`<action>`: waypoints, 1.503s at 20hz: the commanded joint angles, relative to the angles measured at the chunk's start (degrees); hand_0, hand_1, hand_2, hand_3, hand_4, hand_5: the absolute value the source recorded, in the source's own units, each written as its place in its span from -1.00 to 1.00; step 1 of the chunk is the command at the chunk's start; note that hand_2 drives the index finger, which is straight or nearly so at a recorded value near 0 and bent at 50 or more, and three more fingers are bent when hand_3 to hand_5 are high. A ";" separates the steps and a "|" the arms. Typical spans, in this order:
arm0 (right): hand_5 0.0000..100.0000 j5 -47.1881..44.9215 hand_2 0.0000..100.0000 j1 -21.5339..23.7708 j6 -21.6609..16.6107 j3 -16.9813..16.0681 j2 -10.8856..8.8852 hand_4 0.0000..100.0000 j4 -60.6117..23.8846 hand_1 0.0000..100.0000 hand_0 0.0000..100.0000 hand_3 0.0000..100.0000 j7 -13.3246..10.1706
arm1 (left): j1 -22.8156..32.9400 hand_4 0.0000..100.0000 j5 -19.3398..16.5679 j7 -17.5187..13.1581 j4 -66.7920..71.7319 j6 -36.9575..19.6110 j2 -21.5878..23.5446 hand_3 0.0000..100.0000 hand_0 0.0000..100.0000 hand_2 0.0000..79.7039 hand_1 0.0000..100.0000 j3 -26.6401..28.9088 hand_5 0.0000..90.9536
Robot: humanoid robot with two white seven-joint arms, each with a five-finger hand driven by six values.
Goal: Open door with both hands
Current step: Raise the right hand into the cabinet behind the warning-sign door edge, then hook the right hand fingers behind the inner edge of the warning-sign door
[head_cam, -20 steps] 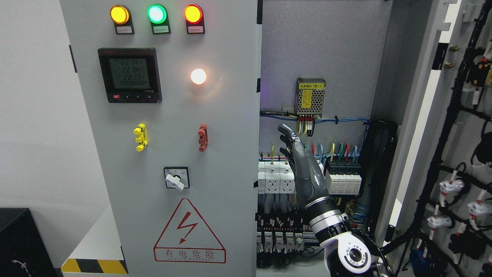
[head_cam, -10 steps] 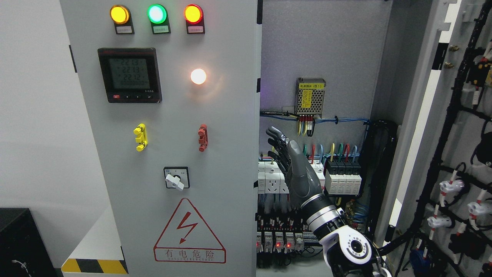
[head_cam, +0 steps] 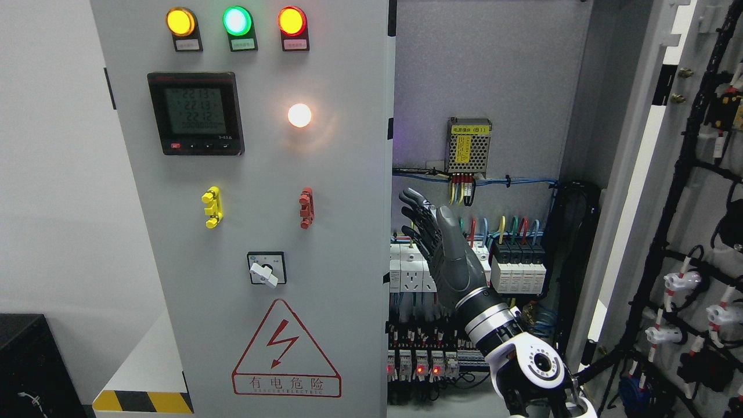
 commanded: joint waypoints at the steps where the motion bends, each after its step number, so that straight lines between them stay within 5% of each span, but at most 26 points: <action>1: -1.00 -3.57 -1.00 -1.43 0.93 -1.21 -0.77 -1.00 1.63 -1.00 -1.00 -1.00 0.14 | -0.07 -1.00 0.17 -0.02 -0.12 0.04 -0.04 -1.00 -1.00 -1.00 -1.00 -1.35 -1.00; 6: -1.00 -5.77 -1.00 -2.66 2.68 -1.21 -2.26 -1.00 2.68 -1.00 -1.00 -1.00 5.23 | -0.07 -1.00 0.17 -0.02 -0.12 -0.05 -0.04 -1.00 -1.00 -1.00 -1.00 -1.35 -1.00; 12: -1.00 -9.20 -1.00 -4.07 5.23 -1.21 -2.35 -1.00 4.62 -1.00 -1.00 -1.00 6.64 | 0.02 -1.00 0.17 -0.02 -0.12 -0.05 -0.04 -1.00 -1.00 -1.00 -1.00 -1.35 -1.00; 30: -1.00 -12.10 -1.00 -6.09 8.22 -1.74 -4.19 -1.00 7.17 -1.00 -1.00 -1.00 19.39 | -0.07 -1.00 0.17 -0.02 -0.12 0.04 -0.04 -1.00 -1.00 -1.00 -1.00 -1.35 -1.00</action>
